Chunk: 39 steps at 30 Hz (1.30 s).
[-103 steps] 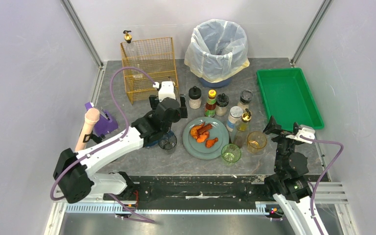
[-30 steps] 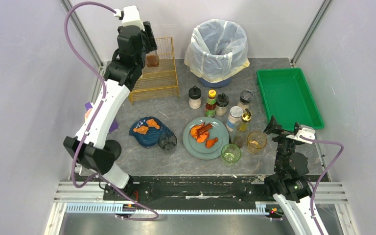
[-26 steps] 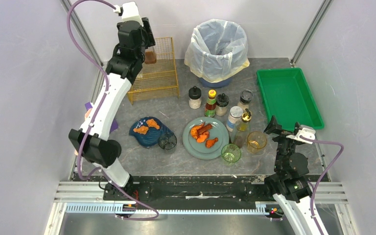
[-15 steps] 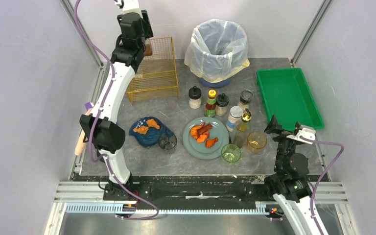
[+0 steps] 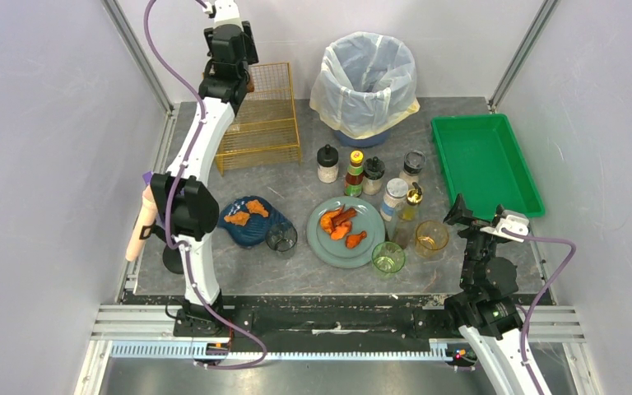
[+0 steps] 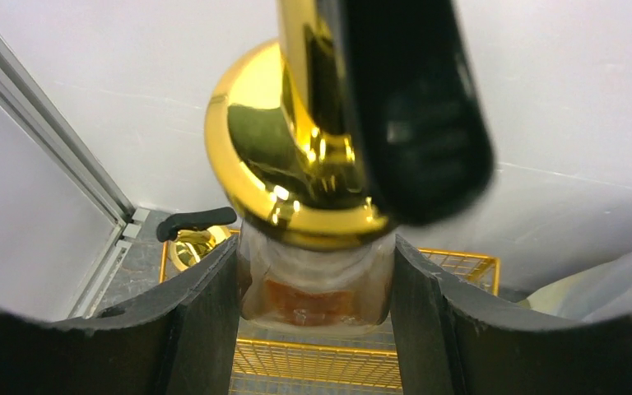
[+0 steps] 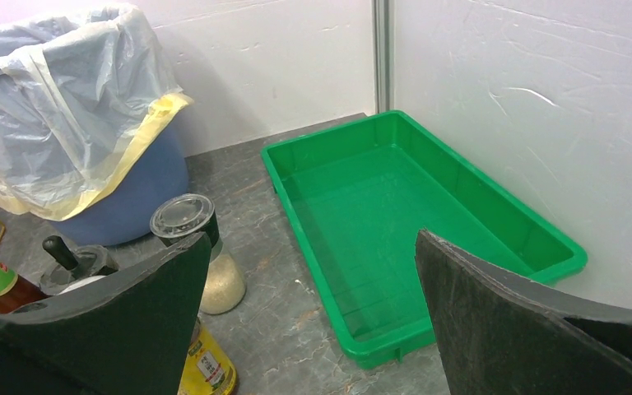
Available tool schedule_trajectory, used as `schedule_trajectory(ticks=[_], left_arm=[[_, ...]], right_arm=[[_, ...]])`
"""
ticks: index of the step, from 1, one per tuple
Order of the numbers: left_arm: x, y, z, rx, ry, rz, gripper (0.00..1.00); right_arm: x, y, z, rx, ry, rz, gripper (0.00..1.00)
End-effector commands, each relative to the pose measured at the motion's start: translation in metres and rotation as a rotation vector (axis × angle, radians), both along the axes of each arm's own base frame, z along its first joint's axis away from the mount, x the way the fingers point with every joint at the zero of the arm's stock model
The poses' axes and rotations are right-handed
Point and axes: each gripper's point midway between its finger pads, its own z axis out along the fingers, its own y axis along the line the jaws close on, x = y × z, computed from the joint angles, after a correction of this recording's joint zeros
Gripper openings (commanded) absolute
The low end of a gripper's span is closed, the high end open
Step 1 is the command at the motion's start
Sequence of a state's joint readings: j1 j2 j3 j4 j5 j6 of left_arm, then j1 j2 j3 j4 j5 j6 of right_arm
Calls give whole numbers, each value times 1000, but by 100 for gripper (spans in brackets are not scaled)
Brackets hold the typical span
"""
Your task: Clear the kitchen counter
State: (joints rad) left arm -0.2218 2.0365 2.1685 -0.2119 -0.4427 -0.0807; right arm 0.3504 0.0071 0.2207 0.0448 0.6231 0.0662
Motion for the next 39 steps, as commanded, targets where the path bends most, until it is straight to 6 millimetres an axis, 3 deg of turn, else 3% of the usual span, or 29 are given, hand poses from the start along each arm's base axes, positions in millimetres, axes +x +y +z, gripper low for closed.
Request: schedule_trajectory(ticks=[1,11,24,34,39], left_arm=[[10,8,32,7,-131,23,2],[26,8,-30,5,-26,23,3],[33,11,-94,-34,104,32,22],[37,4,-120,-86,156,1,34],[38,5,-126,-86,173,5,49]], right_arm=[[-23,-9,34,53,-178,-5,98],[-24,-9,34,54,-179,-3,98],[-24,-8,35,57,-181,7,98],[-24,-6,36,57,-182,16,98],[-24,-7,36,57,-182,14,98]])
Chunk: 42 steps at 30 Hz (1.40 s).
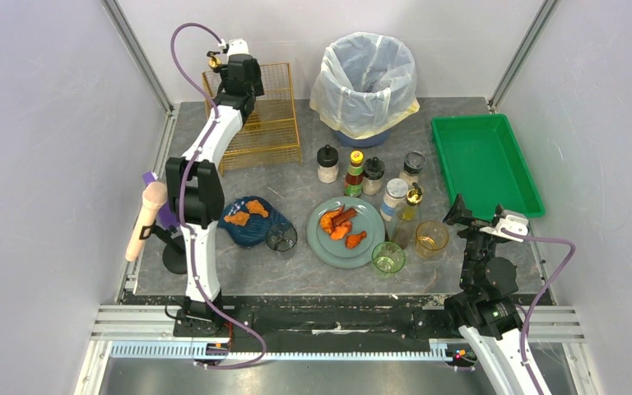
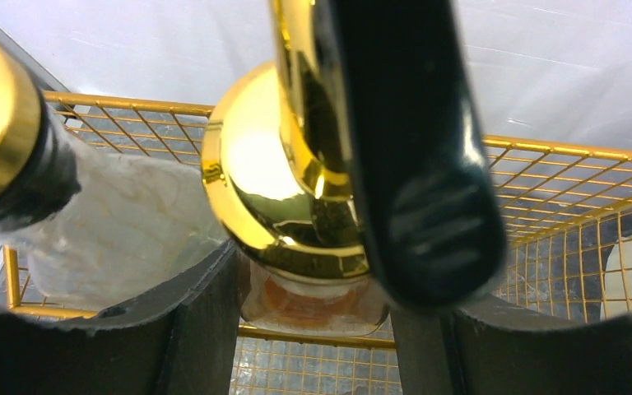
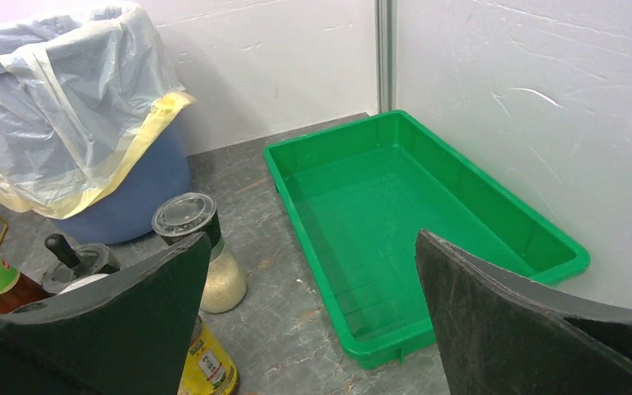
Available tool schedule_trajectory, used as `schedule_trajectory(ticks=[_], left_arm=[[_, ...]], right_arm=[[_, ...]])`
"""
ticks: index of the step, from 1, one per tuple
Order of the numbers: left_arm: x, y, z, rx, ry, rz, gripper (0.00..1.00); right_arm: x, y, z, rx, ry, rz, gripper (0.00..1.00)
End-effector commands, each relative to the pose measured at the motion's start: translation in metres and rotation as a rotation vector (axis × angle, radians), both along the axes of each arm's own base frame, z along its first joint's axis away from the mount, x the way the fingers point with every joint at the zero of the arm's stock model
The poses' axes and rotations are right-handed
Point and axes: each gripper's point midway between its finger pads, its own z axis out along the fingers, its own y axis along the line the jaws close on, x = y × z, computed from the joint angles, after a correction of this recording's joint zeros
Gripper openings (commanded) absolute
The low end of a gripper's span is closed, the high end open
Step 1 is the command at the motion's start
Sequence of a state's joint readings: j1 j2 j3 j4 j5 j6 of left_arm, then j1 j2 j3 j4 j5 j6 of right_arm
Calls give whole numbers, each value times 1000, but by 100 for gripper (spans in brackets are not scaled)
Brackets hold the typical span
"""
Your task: Clear the kitchen counter
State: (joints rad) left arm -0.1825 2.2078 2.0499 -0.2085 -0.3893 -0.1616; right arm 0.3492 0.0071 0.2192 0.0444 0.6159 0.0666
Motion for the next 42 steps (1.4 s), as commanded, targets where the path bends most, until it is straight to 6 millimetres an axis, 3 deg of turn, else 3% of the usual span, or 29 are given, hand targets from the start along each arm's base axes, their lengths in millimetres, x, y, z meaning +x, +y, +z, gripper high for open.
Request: schedule_trajectory(ticks=[1,10,20,23,24,34,42], left_arm=[[5,-1,32,-53,-91,12,53],[-6,-5,43,-84,-83,-9,81],[-47,-28,72,-183,-74,-92,87],[-72,-41,81,-214,-70,-132,87],[-90,-52,83,-229,-59,-165,87],[-193,-110,97,-258,-56,-348,87],[-270,-159,84,-332,-67,-601,87]], right_arm=[[-24,-7,36,60,-181,9,98],[-25,-7,37,62,-184,11,98],[-26,-7,40,75,-186,19,98],[-27,-7,41,82,-187,21,98],[-28,-7,42,86,-187,23,98],[-29,-6,44,97,-188,31,98],[-30,-5,45,103,-189,36,98]])
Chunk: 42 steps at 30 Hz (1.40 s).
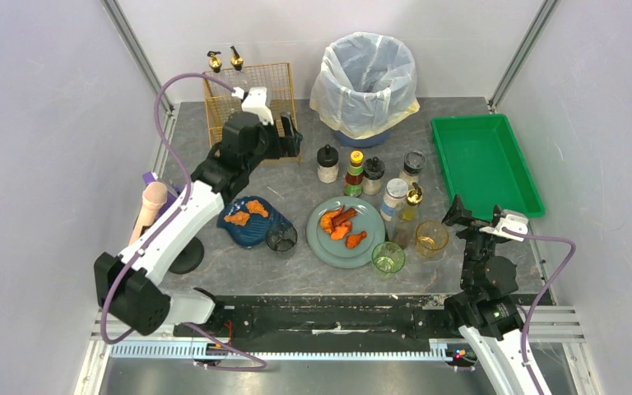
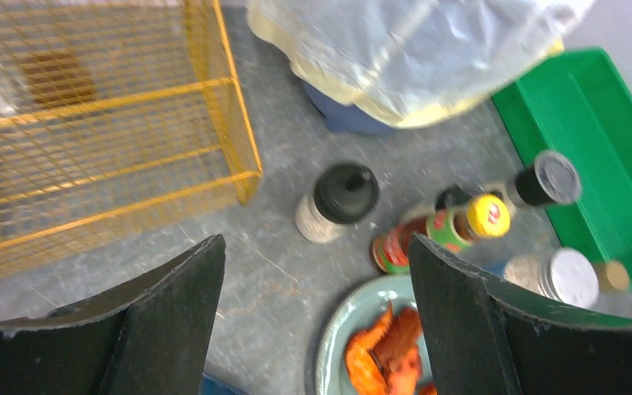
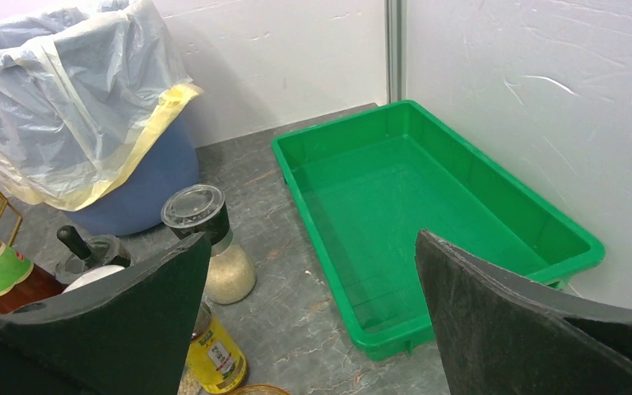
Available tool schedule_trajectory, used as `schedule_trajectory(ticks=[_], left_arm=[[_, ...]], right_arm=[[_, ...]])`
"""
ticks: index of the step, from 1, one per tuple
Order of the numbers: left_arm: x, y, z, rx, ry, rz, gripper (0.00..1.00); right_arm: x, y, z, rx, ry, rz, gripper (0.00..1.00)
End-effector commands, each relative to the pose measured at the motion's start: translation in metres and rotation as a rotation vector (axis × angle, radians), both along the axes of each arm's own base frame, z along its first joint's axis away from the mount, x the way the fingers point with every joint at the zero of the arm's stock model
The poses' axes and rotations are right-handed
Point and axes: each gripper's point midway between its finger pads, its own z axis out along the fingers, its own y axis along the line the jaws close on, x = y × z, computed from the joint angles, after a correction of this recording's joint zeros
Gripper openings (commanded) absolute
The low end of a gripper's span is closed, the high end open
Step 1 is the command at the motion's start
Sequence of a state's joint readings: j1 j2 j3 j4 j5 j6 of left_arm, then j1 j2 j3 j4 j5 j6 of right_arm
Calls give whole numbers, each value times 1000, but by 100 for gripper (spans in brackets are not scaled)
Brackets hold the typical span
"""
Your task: Clear the kitchen counter
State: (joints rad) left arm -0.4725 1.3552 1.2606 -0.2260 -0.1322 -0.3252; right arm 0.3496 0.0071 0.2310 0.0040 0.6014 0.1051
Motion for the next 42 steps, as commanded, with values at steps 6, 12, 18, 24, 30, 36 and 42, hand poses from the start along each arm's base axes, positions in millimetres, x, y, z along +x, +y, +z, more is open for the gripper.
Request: schedule_trajectory(ticks=[6,12,18,24,30,36,42], left_arm=[[-81,-79,-4,-106,-67,-422,87],[-125,-129,-20,-87,-158,-658,87],[-159,-170,-38,-45,-243,-816,88],[-179,-198,-38,-48,-393,-930,89],[-181,-225,-42,-61,-492,-1032,89],[-176,-253,-47,-64,-514,-1108,89],[-169,-275,-59,-61,-524,-1156,89]], right_arm=[[-30,-9,48,82,-203,12,98],[-30,-7,50,86,-214,24,98],[-30,-6,50,82,-212,27,98],[-30,-6,50,86,-211,31,98],[-31,-6,52,94,-214,32,98],[-31,-6,51,96,-212,34,98],[-31,-6,51,97,-211,29,98]])
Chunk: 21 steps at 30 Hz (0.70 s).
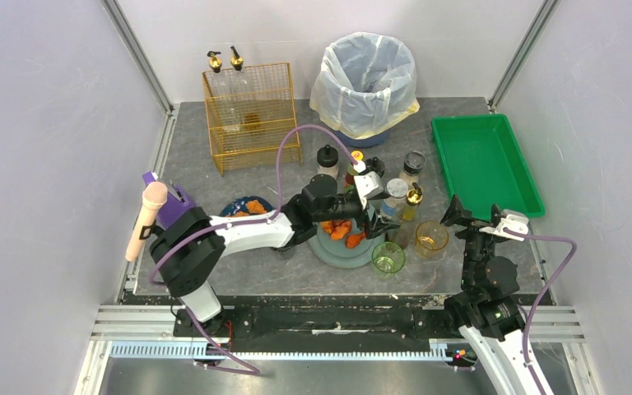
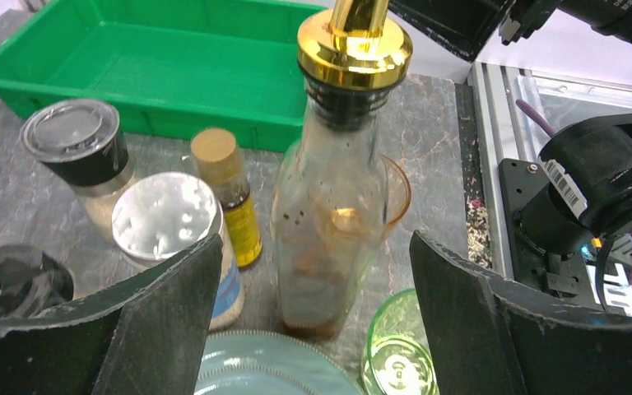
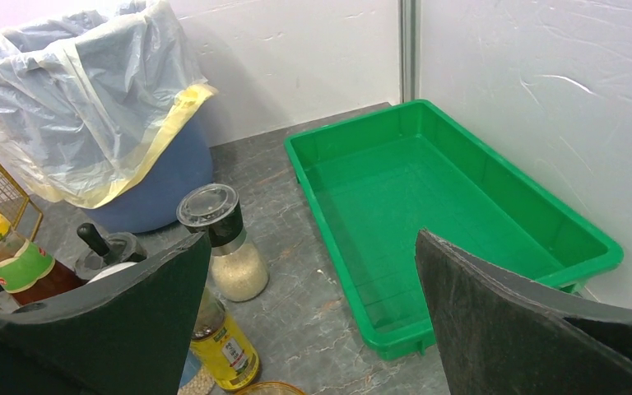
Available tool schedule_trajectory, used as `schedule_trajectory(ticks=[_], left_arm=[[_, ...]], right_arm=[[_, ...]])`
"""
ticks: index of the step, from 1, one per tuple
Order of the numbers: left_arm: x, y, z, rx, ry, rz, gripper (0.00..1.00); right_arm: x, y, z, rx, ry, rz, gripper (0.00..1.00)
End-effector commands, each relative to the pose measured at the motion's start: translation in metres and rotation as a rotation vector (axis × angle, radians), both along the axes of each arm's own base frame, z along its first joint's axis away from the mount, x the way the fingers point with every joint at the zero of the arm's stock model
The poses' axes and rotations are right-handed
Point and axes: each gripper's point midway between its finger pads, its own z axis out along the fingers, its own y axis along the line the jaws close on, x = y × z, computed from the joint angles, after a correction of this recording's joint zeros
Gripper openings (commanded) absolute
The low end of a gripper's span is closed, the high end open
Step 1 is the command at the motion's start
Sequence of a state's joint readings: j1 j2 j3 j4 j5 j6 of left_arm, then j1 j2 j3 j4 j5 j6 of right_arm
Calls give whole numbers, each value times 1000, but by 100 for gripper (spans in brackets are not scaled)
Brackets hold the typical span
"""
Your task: Clear the kitchen counter
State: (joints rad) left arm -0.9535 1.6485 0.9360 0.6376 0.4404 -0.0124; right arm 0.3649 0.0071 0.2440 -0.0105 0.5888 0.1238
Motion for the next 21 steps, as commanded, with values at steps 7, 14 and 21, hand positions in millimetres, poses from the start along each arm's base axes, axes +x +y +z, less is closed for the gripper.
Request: schedule_trajectory(ticks=[7,14,21], left_arm=[[6,-41,16,-78,-135,-129,89],[9,-54,11,-81,-124,-161,88],[10,-59,1,-77,-118,-155,78]], right_arm=[[-29,-11,45,78,-196,0,98],[-29,-12,43,70,-190,-8,98],[-28,-12,43,69,-192,-8,98]])
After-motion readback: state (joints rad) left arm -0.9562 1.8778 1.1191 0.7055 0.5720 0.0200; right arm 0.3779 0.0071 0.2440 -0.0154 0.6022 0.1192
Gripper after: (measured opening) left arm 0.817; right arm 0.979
